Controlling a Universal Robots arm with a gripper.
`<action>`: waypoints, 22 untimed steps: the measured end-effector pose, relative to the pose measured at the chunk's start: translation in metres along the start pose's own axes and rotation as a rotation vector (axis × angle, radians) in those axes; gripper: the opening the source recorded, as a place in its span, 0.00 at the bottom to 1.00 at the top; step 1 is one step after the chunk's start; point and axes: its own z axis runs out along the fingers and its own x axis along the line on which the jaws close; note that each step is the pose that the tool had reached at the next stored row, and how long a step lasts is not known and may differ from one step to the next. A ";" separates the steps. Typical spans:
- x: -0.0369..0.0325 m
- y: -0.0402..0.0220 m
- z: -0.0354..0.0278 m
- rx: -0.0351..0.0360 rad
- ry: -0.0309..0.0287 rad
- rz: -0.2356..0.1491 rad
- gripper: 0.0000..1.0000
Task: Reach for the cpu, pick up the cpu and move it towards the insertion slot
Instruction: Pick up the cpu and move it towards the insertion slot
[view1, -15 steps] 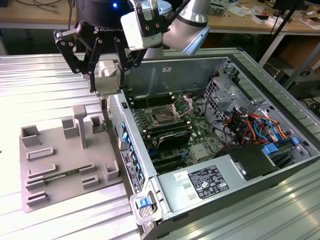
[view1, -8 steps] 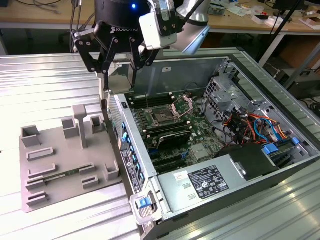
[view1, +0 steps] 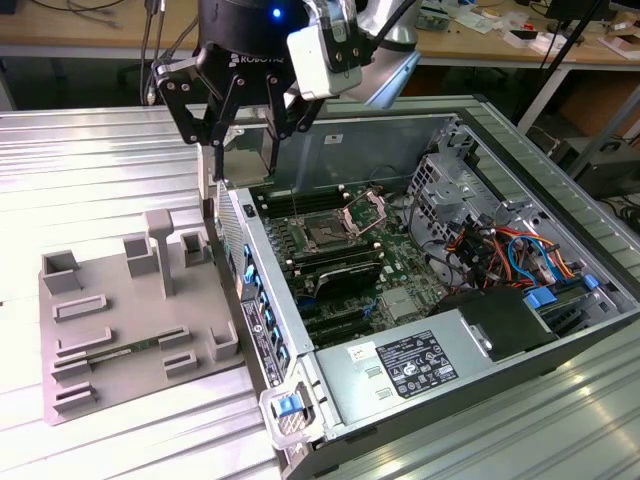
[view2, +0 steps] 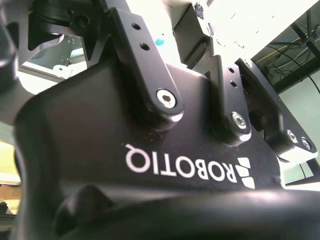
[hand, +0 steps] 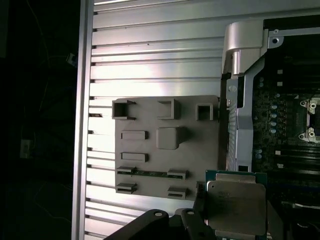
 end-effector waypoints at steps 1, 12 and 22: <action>-0.0010 0.0000 0.0000 -0.0001 0.0000 0.000 0.54; -0.0099 -0.0006 0.0000 0.0000 0.0000 0.000 0.54; -0.0186 -0.0012 0.0000 0.0001 0.0000 0.000 0.54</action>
